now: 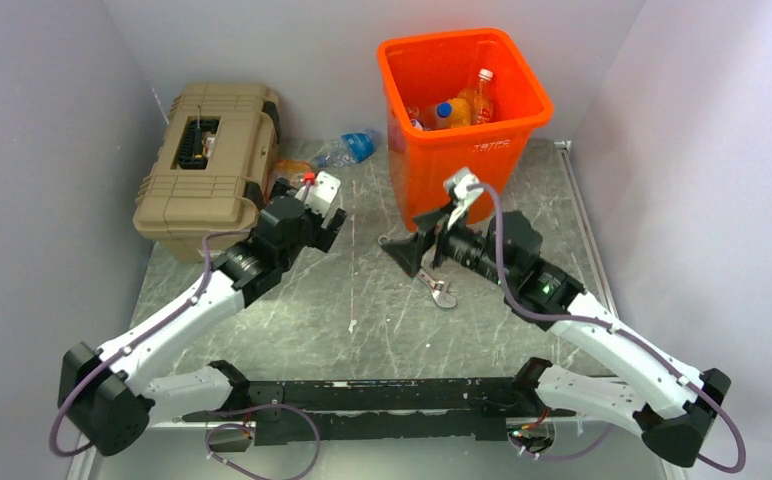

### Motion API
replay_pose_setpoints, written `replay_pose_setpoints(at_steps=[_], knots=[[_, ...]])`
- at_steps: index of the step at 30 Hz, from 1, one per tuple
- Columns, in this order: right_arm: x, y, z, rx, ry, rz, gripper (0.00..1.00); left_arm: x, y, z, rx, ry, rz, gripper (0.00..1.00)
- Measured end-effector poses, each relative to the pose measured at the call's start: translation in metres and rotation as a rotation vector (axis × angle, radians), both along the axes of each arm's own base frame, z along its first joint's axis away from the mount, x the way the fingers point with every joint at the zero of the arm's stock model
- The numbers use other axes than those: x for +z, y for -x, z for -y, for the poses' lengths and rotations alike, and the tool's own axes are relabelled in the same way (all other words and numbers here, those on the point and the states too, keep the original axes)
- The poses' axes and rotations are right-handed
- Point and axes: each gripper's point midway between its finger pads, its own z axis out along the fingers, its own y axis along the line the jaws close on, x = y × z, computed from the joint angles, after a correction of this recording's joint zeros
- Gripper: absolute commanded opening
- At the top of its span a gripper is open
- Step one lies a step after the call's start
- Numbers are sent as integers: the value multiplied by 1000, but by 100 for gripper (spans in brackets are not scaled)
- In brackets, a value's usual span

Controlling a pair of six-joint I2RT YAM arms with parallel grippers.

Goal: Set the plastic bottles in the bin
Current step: Move the trash bin to the center of the board.

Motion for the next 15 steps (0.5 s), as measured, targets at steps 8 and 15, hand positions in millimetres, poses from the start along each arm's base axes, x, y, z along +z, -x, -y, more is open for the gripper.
replay_pose_setpoints(at_steps=[8, 15], knots=[[-102, 24, 31, -69, 47, -115, 96, -44, -18, 4, 89, -104, -189, 99], [-113, -5, 61, -319, 47, -134, 97, -58, -13, 7, 85, -103, -255, 100]])
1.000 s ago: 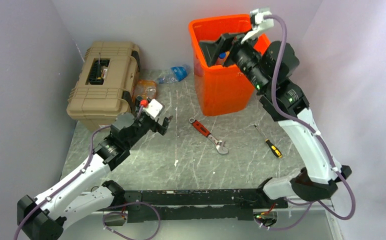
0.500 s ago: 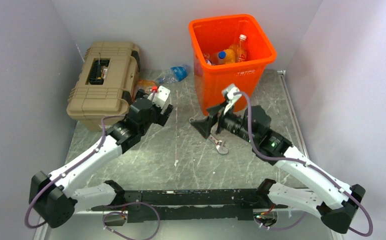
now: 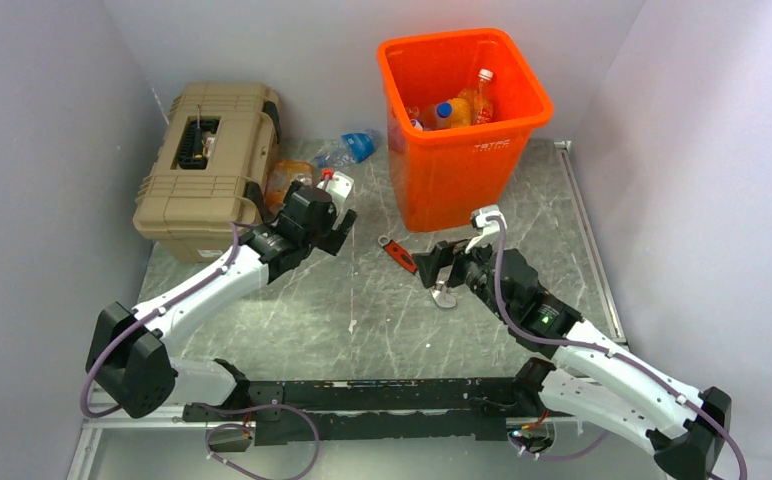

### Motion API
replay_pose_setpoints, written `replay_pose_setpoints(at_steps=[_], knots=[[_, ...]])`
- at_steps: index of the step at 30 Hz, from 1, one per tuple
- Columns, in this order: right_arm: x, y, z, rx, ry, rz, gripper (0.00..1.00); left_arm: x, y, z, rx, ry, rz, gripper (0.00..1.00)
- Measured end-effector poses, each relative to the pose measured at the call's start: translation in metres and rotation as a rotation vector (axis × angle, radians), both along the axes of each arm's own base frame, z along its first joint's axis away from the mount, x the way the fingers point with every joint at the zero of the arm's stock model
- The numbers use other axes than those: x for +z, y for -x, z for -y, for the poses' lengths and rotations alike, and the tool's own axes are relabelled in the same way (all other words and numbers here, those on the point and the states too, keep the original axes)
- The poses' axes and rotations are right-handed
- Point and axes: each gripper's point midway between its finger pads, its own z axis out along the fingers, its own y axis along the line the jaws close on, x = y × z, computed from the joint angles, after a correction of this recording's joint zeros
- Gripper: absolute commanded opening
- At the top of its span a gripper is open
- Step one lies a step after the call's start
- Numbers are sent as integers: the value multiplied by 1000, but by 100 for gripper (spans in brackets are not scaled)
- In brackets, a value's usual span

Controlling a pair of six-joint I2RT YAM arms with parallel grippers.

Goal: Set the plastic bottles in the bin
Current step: Move the trash bin to the center of the board.

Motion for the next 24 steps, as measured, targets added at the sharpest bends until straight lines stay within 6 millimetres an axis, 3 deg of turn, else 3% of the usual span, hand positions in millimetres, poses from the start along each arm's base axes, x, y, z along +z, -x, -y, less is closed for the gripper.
replay_pose_setpoints(at_steps=[7, 12, 14, 18, 24], knots=[[10, -18, 34, -218, -13, 37, 97, 7, 6, 10, -41, 68, -7, 99], [33, -22, 59, -337, -45, 98, 97, 32, 11, 19, -51, 198, 33, 100], [47, -20, 65, -350, -70, 126, 97, 53, 13, 24, -57, 291, 74, 100], [55, -16, 67, -345, -99, 144, 97, 120, 12, 33, -62, 484, 196, 100], [40, -9, 70, -327, -112, 127, 97, 232, -14, 61, -87, 704, 334, 98]])
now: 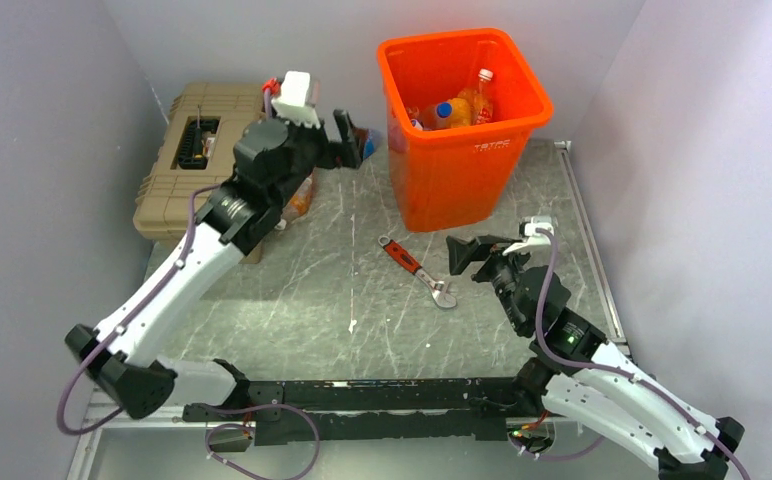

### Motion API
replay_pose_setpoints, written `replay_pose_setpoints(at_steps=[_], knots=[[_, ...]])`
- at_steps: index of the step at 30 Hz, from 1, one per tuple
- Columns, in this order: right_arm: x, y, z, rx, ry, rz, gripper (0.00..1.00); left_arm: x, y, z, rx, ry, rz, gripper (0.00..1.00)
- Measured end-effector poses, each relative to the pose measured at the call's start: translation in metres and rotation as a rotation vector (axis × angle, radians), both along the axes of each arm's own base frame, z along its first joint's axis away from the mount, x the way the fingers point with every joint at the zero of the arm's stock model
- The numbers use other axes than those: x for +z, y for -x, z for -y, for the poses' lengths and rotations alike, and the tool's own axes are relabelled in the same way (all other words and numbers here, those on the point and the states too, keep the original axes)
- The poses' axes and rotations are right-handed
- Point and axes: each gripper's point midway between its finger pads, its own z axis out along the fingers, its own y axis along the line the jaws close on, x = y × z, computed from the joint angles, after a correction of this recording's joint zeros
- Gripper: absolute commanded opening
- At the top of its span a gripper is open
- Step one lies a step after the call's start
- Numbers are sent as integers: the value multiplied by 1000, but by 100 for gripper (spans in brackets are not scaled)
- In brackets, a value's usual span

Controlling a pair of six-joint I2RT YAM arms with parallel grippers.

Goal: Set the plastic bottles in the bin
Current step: Move the trash bin to the center of the board.

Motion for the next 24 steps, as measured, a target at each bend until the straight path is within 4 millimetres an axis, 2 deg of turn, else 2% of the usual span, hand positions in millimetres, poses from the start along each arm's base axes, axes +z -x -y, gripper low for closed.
replay_pose_setpoints(at_steps=[1, 3, 6, 8, 11, 14, 16, 20, 22, 24], knots=[[-4, 1, 0, 4, 2, -6, 97, 12, -7, 6, -1, 28, 10, 98], [-9, 4, 0, 15, -1, -14, 97, 17, -20, 16, 2, 55, 10, 98], [-16, 10, 0, 36, -11, -28, 97, -4, -39, 24, 23, 70, -46, 98], [-22, 14, 0, 54, -21, -38, 96, -21, -54, 25, 33, 94, -97, 92], [-30, 19, -2, 79, -40, -49, 96, -40, -82, 10, 54, 196, -181, 81], [-40, 23, -5, 101, -44, -71, 96, -52, -107, -15, 100, 292, -241, 77], [-45, 25, -7, 116, -45, -86, 96, -57, -114, -22, 112, 324, -263, 74], [-51, 28, -13, 149, -51, -106, 96, -67, -118, -5, 62, 353, -291, 69], [-53, 30, -17, 169, -54, -116, 95, -81, -126, 6, 39, 353, -312, 68], [-56, 31, -22, 194, -54, -131, 95, -103, -138, 18, 21, 345, -342, 67]])
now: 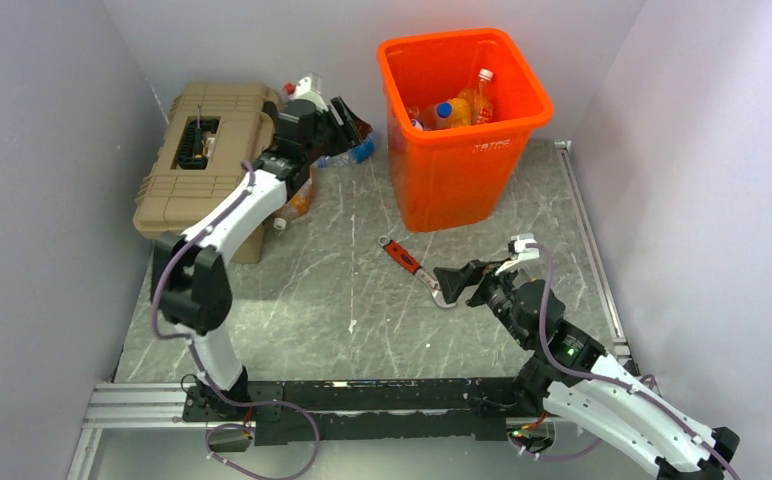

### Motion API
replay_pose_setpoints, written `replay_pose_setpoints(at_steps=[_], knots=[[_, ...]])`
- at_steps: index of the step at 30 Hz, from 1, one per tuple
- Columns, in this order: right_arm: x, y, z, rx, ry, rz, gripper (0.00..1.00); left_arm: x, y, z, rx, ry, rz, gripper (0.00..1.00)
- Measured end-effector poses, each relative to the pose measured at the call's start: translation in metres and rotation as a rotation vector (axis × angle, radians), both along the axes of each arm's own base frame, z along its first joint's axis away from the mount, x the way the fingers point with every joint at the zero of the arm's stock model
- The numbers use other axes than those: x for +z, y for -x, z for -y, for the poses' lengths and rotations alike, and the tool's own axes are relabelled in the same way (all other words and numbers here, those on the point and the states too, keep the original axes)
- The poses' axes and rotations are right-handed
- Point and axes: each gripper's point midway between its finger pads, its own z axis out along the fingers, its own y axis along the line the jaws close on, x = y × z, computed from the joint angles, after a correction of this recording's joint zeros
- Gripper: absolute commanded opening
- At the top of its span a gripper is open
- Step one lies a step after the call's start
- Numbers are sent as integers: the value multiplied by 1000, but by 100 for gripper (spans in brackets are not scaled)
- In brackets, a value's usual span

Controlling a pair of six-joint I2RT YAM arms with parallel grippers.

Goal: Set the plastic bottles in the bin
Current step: Move the trash bin to the center of the board.

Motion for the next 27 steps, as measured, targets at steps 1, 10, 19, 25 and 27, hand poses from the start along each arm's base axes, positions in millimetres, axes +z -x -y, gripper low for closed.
replay_pose_setpoints(at_steps=[1, 10, 19, 25, 27], knots=[[-2, 1, -2, 9, 0, -5, 95, -14, -7, 6, -10, -5, -18, 67], [-22, 8, -5, 51, 15, -43, 95, -98, -69, 34, -18, -37, -130, 69], [-34, 11, -4, 51, 25, -61, 95, -97, -91, 74, -92, -24, -66, 68], [-44, 11, -4, 54, 38, -85, 95, -105, -85, 111, -155, -27, -55, 68], [-44, 11, -4, 54, 35, -83, 95, -109, -81, 123, -179, -27, -56, 68]])
